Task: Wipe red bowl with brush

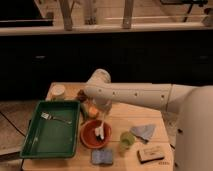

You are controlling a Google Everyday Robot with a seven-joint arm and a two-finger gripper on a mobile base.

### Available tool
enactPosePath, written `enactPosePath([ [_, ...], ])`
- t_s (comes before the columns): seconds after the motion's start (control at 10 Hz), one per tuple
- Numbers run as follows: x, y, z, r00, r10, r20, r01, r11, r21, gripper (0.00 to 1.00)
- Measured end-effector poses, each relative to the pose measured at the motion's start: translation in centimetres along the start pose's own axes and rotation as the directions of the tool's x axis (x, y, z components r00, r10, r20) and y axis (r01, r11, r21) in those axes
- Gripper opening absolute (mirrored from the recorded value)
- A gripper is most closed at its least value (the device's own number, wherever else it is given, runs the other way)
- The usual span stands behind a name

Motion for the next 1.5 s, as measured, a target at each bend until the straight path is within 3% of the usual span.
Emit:
enactPosePath([
  [0.2, 2.2, 1.7, 0.3, 0.999, 0.037, -0.007, -0.037, 0.999, -0.002, 0.03],
  [0.5, 3.0, 0.7, -0.3, 0.999, 0.040, -0.015, -0.040, 0.999, 0.023, 0.03],
  [0.7, 2.1, -1.9, -1.2, 1.000, 0.013, -0.017, -0.013, 0.999, 0.049, 0.03],
  [1.0, -1.1, -5.4, -2.5, 0.997, -0.074, -0.007, 0.074, 0.994, 0.082, 0.03],
  [1.3, -2.8, -4.6, -2.6, 0.993, -0.114, 0.005, 0.113, 0.991, 0.067, 0.03],
  [1.5, -2.4, -2.0, -2.0, 0.995, -0.102, 0.015, 0.101, 0.994, 0.048, 0.03],
])
